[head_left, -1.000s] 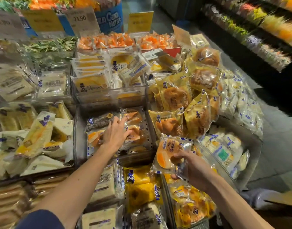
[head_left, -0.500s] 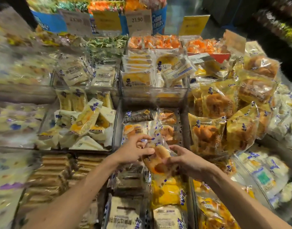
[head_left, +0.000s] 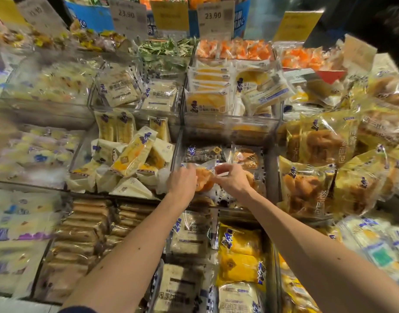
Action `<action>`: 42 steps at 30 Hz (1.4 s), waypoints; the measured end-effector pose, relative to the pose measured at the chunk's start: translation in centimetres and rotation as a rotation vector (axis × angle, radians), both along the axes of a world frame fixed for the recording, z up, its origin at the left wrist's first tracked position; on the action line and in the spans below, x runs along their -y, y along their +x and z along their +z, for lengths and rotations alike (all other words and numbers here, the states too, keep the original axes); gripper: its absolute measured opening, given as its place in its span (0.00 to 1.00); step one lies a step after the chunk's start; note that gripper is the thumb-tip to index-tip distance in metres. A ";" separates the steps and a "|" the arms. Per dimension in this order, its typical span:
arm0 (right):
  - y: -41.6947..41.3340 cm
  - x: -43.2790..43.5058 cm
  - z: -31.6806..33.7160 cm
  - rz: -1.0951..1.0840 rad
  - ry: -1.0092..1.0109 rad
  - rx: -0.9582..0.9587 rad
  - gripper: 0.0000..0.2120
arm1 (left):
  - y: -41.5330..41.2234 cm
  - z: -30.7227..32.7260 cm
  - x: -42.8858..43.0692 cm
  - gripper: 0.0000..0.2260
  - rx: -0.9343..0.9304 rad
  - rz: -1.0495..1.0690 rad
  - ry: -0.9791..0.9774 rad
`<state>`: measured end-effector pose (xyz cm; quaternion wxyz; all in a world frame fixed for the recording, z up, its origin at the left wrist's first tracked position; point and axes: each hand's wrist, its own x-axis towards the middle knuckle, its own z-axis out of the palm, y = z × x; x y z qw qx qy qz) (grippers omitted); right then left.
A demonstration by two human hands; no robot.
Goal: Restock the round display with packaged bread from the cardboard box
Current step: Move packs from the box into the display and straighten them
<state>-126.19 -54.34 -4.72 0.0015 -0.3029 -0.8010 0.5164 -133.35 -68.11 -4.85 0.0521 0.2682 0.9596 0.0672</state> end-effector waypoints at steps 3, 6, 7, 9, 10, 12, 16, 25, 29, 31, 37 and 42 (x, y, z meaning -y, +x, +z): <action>0.4 0.0 0.2 0.083 0.017 0.038 0.21 | 0.0 -0.2 0.1 0.12 -0.022 -0.034 -0.028; 2.7 -0.4 1.1 0.129 0.042 0.049 0.25 | -0.3 0.7 0.3 0.11 -0.022 -0.062 -0.007; 4.1 -0.7 1.8 0.131 0.058 0.022 0.23 | -0.3 1.4 0.0 0.09 -0.018 -0.069 0.016; 8.0 -1.3 3.0 0.110 0.072 -0.051 0.15 | 0.3 3.4 -1.5 0.09 0.038 -0.108 0.084; 10.6 -1.7 3.7 0.080 0.075 -0.092 0.11 | 1.1 4.6 -2.8 0.10 0.079 -0.159 0.126; 17.1 -2.5 4.9 -0.031 0.087 -0.148 0.04 | 4.3 7.6 -6.2 0.11 0.152 -0.327 0.218; 33.0 -5.1 5.8 -0.363 0.167 -0.132 0.05 | 15.6 11.6 -13.4 0.12 0.258 -0.676 0.352; 68.8 -9.8 -1.8 -1.175 0.226 0.160 0.06 | 53.2 3.5 -29.2 0.06 0.622 -1.338 0.086; 82.2 -13.4 -7.8 -1.321 0.104 0.311 0.04 | 67.6 -3.4 -34.8 0.08 0.721 -1.387 -0.130; 88.2 -13.8 -11.3 -1.368 -0.046 0.428 0.02 | 73.5 -7.2 -36.9 0.08 0.734 -1.393 -0.231; 102.7 -12.5 -19.6 -1.436 -0.422 0.689 0.10 | 86.0 -19.4 -40.3 0.12 0.746 -1.402 -0.720; 107.2 -12.2 -25.8 -1.479 -0.586 0.754 0.28 | 91.1 -27.8 -39.9 0.24 0.685 -1.446 -0.965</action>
